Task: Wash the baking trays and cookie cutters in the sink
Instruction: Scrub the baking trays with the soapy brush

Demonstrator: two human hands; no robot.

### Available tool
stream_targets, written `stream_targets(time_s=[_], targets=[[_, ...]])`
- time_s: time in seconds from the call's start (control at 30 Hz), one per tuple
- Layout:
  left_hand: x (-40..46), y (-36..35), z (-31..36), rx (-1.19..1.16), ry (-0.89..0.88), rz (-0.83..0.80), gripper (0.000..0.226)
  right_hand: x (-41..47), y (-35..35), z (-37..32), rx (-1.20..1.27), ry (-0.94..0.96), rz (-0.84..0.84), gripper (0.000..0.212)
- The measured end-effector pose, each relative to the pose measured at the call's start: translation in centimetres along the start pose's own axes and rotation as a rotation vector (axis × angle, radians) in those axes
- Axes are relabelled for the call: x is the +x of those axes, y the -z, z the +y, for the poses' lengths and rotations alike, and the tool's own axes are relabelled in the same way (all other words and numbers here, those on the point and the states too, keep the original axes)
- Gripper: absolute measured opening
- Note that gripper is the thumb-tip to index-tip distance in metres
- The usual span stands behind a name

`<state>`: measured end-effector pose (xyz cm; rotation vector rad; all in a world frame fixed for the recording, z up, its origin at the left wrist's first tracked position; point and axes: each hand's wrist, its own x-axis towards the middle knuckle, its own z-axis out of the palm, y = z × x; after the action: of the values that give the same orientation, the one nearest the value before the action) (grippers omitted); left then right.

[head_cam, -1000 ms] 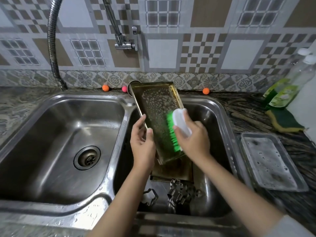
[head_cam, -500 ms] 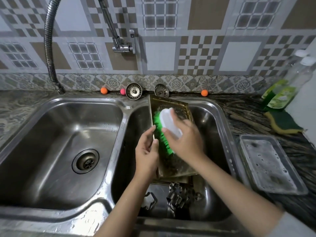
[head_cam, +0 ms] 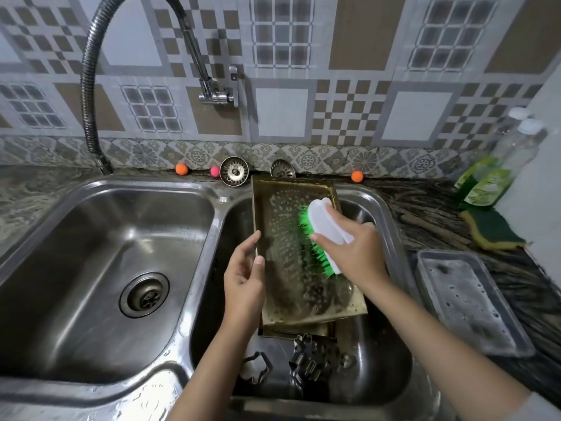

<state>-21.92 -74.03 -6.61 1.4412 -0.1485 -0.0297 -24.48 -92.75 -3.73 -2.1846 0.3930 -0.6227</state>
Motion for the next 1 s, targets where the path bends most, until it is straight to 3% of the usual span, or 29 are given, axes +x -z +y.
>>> stream_targets(time_s=[0.2,0.3,0.4,0.6,0.73,0.83,0.93,1.0], targets=[[0.9,0.7,0.4,0.001,0.030,0.088,0.047,2.8,4.1,-1.1,0.724,-0.348,0.163,0.061],[1.5,1.2,0.1,0.035,0.048,0.168,0.044,2.9,5.7,-0.4,0.826,-0.407,0.160,0.058],[2.0,1.6,-0.6,0.088,0.058,0.211,0.043,2.2,5.4,0.8,0.686,-0.380,0.109,0.057],[1.7,1.1,-0.7,0.121,0.088,0.135,0.040,0.7,4.0,1.4,0.458,-0.321,-0.061,0.029],[1.4,1.1,-0.9,0.153,0.094,0.117,0.042,1.5,4.1,3.1,-0.345,-0.072,-0.108,0.023],[1.5,1.1,-1.2,0.156,0.120,0.118,0.041,2.3,4.9,2.1,-0.716,0.029,-0.175,0.028],[1.4,1.0,-1.1,0.137,0.137,0.110,0.039,3.2,5.7,1.8,-0.719,0.058,-0.260,0.031],[1.4,0.8,-0.9,0.126,0.132,0.103,0.038,4.0,6.0,2.4,-0.567,0.045,-0.311,0.032]])
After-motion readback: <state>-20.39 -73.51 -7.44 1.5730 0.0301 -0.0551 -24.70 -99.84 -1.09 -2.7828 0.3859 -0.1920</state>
